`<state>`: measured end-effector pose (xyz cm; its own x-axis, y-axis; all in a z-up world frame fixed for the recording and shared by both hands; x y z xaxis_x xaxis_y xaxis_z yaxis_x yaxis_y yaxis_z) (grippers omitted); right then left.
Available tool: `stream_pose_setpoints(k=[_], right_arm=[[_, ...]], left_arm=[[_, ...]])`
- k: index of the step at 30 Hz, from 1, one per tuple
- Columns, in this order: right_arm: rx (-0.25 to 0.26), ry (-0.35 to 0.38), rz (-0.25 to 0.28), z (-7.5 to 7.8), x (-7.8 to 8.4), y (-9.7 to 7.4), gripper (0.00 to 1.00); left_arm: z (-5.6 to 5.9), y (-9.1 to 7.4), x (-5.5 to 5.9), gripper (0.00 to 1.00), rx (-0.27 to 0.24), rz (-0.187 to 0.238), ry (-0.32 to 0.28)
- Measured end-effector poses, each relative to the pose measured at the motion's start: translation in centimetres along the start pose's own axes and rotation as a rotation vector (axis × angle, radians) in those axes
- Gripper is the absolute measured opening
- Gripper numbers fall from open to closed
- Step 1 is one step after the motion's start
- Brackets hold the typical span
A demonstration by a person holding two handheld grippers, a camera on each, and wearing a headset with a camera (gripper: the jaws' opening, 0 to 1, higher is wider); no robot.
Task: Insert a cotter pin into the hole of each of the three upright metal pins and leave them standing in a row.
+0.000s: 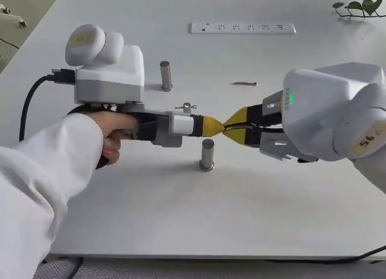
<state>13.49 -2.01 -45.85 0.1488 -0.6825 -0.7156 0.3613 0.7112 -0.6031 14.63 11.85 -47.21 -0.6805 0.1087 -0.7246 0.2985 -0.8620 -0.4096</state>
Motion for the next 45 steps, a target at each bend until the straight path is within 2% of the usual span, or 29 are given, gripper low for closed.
stream_pose_setpoints(k=[4,8,10,13,17,22,25,29,30,32,34,36,37,38,39,40,41,44,45], right_arm=[[-0.002,-0.004,0.0,-0.1,-0.1,0.0,0.0],[-0.002,-0.004,0.0,-0.2,0.0,-0.1,0.0],[-0.004,-0.003,0.0,-0.3,0.0,-0.1,0.0],[-0.008,-0.008,-0.001,-0.5,0.0,-0.1,0.0],[-0.008,-0.01,0.004,-0.6,-0.1,-0.2,0.0],[-0.021,0.024,-0.008,-0.6,0.3,-0.2,0.0],[0.0,0.073,-0.018,-0.2,0.9,-0.3,0.05],[-0.054,0.249,-0.027,0.0,2.3,-0.2,0.19],[-0.078,0.314,-0.02,0.1,2.7,-0.2,0.23],[-0.123,0.406,0.007,0.0,3.1,-0.2,0.25],[-0.14,0.419,0.029,0.2,3.1,-0.2,0.24],[-0.18,0.453,0.044,0.5,3.3,-0.2,0.24],[-0.214,0.474,0.064,0.5,3.0,-0.3,0.24],[-0.244,0.488,0.073,0.4,3.0,-0.3,0.24],[-0.254,0.495,0.077,0.4,3.0,-0.3,0.24],[-0.283,0.522,0.092,0.3,2.8,-0.4,0.23],[-0.317,0.543,0.095,0.1,2.7,-0.4,0.23],[-0.336,0.52,0.092,-0.1,2.5,-0.3,0.22],[-0.355,0.511,0.089,-0.3,2.3,-0.3,0.23]], left_arm=[[0.1,-0.1,0.0,0.01,-0.005,-0.01,0.013],[0.3,0.0,0.1,0.0,-0.015,-0.019,0.05],[0.3,0.0,0.1,0.0,-0.017,-0.027,0.03],[0.3,0.0,0.2,0.0,-0.015,-0.035,0.051],[0.3,-0.1,0.3,0.0,-0.014,-0.034,0.044],[0.3,-0.4,0.4,0.0,-0.023,-0.036,0.053],[0.2,-0.8,0.4,0.0,-0.029,-0.034,0.07],[0.2,-1.3,0.4,0.0,-0.038,-0.038,0.087],[0.3,-1.5,0.4,0.0,-0.042,-0.046,0.136],[0.6,-1.7,0.4,0.0,-0.035,-0.059,0.175],[0.8,-1.9,0.3,0.0,-0.011,-0.057,0.25],[1.0,-2.0,0.5,0.0,-0.007,-0.075,0.283],[1.0,-2.1,0.5,0.0,-0.008,-0.088,0.332],[1.1,-2.1,0.6,0.0,-0.007,-0.101,0.351],[1.2,-2.1,0.6,0.0,-0.005,-0.104,0.359],[1.3,-2.1,0.6,0.0,0.008,-0.105,0.405],[1.5,-2.1,0.5,0.0,0.016,-0.101,0.424],[1.9,-2.0,0.5,0.0,0.041,-0.079,0.441],[2.1,-2.0,0.5,0.0,0.057,-0.081,0.473]])
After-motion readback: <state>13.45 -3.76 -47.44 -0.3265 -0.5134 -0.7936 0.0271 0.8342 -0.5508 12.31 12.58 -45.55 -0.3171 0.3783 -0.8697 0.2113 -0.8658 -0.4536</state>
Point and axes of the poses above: the centre of the closed fingertips' face, and the gripper's own axes: y roughly forward along the fingers, z roughly to its right, x roughly out of its underside, the point moved 9 cm from there along -y, roughly backward along the fingers, and after that the axes turned 10 degrees about y, right-handed, at the moved point
